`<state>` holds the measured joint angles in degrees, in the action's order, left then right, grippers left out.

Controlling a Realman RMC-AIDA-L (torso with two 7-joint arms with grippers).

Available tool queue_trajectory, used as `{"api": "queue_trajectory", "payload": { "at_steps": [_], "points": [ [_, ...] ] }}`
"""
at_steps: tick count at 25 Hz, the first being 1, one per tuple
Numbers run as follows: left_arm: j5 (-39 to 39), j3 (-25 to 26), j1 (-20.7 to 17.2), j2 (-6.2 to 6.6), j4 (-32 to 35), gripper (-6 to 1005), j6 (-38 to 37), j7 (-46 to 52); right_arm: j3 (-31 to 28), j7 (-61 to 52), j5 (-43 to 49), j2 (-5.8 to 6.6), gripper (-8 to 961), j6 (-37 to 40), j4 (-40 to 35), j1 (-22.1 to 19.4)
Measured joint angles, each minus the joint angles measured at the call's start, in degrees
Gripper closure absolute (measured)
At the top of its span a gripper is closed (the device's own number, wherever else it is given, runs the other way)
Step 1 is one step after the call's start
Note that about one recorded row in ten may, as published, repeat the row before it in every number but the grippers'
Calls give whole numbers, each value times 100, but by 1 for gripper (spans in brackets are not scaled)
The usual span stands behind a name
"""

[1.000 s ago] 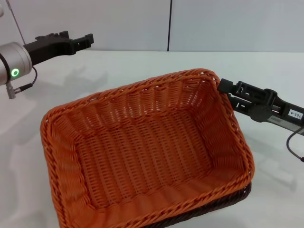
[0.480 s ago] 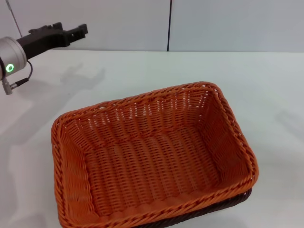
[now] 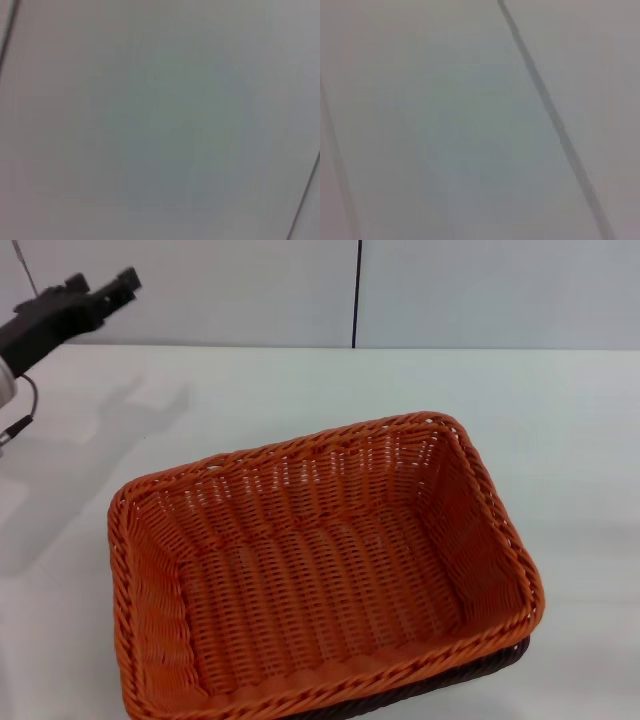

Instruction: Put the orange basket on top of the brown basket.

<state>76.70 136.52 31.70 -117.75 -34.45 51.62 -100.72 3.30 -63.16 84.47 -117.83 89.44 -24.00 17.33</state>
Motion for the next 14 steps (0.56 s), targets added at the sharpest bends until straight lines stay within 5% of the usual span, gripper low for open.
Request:
{"api": "queue_trajectory", "payload": {
  "at_steps": [6,14],
  "points": [
    [-1332,167,-275,0,504,155,797,-972,-858,1182,-146,-72,293,-344,569,166],
    [-1580,426,-366,8,833,155,1098,-1256,-930,1440,-410,-71,294,-532,765,235]
  ]
}}
